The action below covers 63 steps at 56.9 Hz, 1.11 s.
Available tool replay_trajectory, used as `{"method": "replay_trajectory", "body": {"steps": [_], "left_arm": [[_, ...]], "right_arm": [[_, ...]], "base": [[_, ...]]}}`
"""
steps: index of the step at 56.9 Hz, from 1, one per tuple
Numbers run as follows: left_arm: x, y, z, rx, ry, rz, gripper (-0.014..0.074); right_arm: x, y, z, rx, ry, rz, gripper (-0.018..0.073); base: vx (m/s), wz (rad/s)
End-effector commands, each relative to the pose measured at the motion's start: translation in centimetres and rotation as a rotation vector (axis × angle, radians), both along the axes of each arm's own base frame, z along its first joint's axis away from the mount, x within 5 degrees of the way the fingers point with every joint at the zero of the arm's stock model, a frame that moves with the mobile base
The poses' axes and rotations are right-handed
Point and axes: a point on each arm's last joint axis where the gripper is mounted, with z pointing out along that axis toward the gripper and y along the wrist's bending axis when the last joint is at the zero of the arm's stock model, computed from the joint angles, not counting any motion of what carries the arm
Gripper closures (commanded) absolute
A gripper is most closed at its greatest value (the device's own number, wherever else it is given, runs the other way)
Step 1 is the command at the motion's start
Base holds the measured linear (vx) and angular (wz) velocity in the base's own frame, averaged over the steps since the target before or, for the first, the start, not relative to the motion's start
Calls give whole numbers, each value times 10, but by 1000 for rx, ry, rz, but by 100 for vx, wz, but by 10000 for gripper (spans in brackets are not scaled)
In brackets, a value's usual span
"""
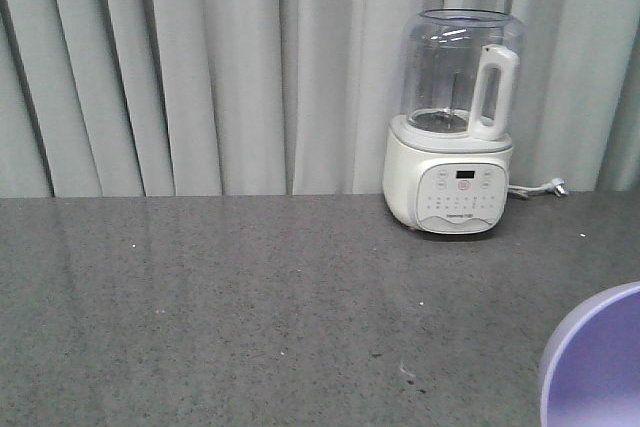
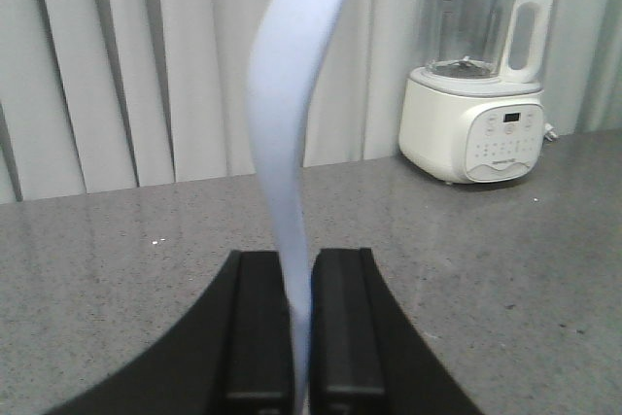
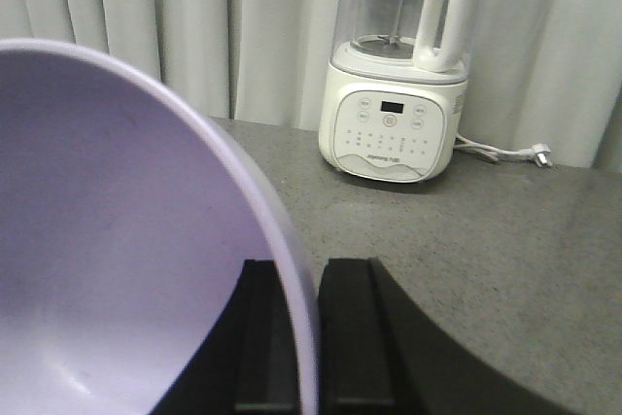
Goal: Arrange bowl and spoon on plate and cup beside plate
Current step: 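Drive the base, carrying spoon and bowl, to the counter with the plate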
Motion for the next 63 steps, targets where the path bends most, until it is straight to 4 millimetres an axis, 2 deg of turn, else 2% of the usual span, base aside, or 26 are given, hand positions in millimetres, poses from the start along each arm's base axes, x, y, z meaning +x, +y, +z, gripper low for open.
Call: {"method": "replay_trajectory", "body": {"steps": [1,63], "left_arm": [[-1,2,15,-53,-93,20,596],[-1,2,15,-53,-93,20,596]], "right_arm": [[0,-2,16,10,-103,-28,568],[0,-2,16,10,-103,-28,568]], "base": [[-21,-23],[-14,-46]]}}
